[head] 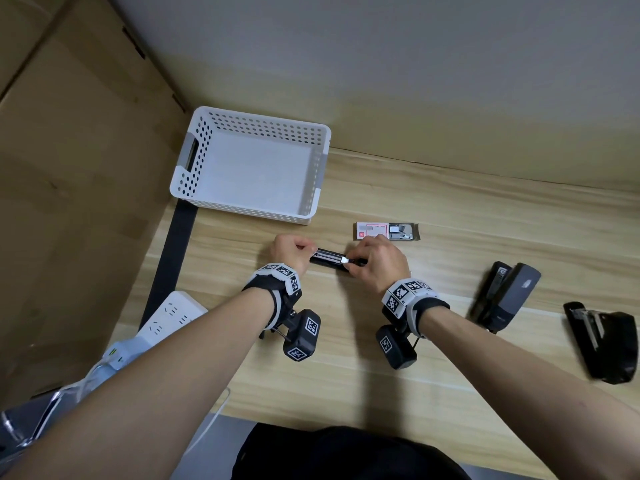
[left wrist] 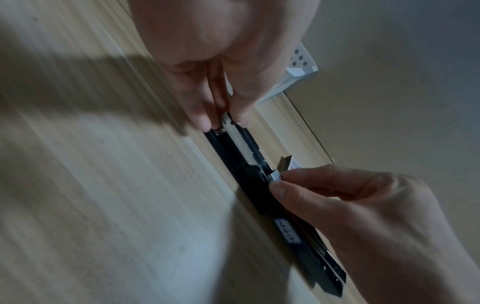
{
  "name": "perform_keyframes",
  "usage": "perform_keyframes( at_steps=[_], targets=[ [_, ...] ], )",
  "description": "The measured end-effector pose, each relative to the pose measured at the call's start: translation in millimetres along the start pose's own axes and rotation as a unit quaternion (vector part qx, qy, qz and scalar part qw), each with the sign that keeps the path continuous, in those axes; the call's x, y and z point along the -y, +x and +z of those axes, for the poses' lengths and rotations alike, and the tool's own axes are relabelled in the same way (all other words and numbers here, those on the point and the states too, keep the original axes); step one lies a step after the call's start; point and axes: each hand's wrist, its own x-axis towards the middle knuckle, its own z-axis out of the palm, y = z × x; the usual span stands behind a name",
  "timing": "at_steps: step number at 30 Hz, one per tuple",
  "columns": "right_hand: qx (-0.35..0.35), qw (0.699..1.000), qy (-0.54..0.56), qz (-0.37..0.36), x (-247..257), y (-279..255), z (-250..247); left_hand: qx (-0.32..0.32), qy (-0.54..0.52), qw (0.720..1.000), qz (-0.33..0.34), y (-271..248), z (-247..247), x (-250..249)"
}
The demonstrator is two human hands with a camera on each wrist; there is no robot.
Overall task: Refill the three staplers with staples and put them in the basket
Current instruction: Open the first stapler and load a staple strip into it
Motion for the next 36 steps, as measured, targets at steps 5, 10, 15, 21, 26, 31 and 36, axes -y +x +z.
perform_keyframes(
  at_steps=[5, 10, 15, 21, 26, 31, 36],
  targets=[
    [0.019, 1.000, -0.019, -0.015, 1.9, 2.7, -4.5, 0.015, 0.000, 1.000, 0.007, 0.3, -1.6, 4.7],
    [0.034, 0.998, -0.046, -0.037, 2.5, 3.8, -8.1, 0.011, -0.001, 1.000, 0.008, -0.4, -2.2, 5.4],
    [0.068, 0.994, -0.081, -0.039, 8.2, 8.8, -12.6, 0.021, -0.001, 1.000, 0.006, 1.3, -3.0, 7.9],
    [0.072, 0.994, -0.070, -0.042, 8.2, 6.6, -16.2, 0.032, 0.015, 0.999, -0.001, 1.8, -6.0, 9.0],
    [0.012, 0.992, -0.019, -0.127, -7.7, -15.8, -10.9, 0.045, 0.009, 0.999, -0.008, -0.1, -7.0, 12.0],
    [0.064, 0.986, -0.035, -0.151, -10.2, -21.6, -8.9, 0.061, -0.038, 0.997, -0.019, 1.0, -8.4, 17.2],
    [0.079, 0.984, -0.033, -0.157, 10.6, -17.9, -9.7, 0.057, -0.180, 0.978, -0.085, 1.4, -14.0, 19.7]
  ],
)
